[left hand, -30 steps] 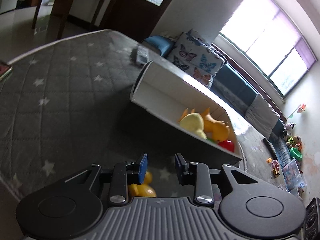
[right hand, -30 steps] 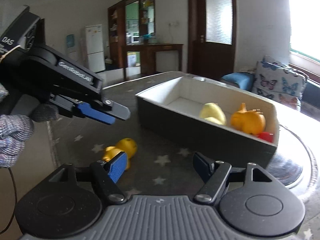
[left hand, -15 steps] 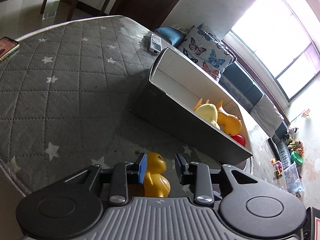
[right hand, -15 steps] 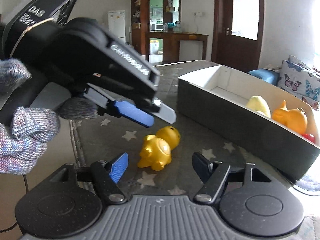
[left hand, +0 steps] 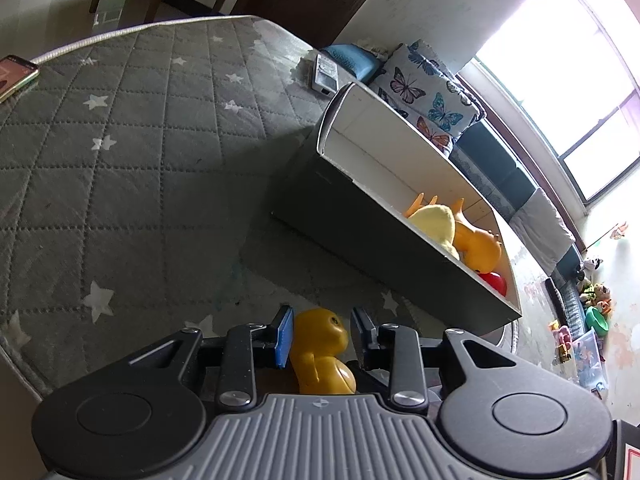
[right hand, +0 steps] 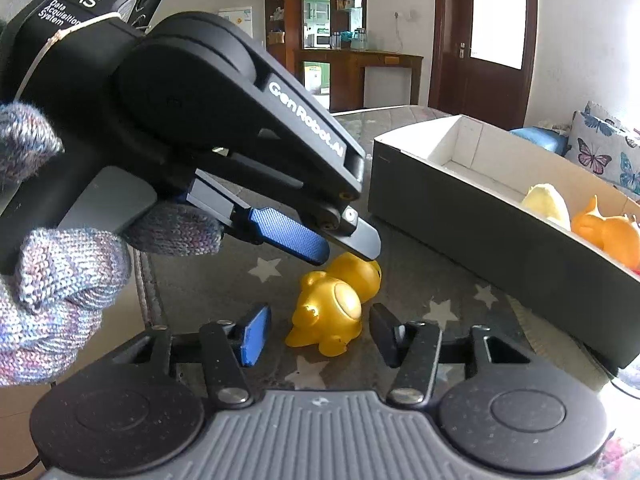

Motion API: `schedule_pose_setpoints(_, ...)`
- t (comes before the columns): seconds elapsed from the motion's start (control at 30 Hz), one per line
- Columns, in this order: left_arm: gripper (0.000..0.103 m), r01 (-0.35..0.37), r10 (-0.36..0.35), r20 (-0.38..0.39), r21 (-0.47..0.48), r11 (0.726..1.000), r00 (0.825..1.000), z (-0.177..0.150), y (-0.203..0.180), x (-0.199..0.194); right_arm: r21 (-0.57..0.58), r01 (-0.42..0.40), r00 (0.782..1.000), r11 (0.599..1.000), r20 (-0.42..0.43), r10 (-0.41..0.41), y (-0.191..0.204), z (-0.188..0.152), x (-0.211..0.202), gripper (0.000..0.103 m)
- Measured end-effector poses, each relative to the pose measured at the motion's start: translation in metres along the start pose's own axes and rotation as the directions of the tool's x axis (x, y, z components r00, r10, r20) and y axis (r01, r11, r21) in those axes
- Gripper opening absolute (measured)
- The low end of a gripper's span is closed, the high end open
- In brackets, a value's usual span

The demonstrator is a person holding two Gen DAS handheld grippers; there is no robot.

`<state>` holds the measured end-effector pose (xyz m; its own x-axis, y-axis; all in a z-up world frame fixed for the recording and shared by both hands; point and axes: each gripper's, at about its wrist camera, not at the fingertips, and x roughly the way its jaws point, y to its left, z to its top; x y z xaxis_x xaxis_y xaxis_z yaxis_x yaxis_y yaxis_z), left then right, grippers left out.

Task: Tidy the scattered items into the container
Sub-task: 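Close the left gripper on the small yellow duck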

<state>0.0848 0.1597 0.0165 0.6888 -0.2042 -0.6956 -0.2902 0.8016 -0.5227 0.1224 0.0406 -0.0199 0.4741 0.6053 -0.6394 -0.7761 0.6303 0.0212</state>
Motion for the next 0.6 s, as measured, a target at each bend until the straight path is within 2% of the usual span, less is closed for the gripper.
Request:
schedule_pose_setpoints(0.13, 0.034, -0.007, 0.007, -0.009, -0.005, 1.0, 1.0, 0.0, -0.002, 0.005, 0.009, -0.006, 1.0, 1.0, -0.009, 0.006, -0.002, -0.001, 0.002, 0.043)
schedule_pose_setpoints(0.6, 0.032, 0.021, -0.023, -0.034, -0.049, 0.999, 0.999, -0.003, -0.005, 0.008, 0.002, -0.007, 1.0, 1.0, 0.0, 0.007, -0.008, -0.008, -0.018, 0.042)
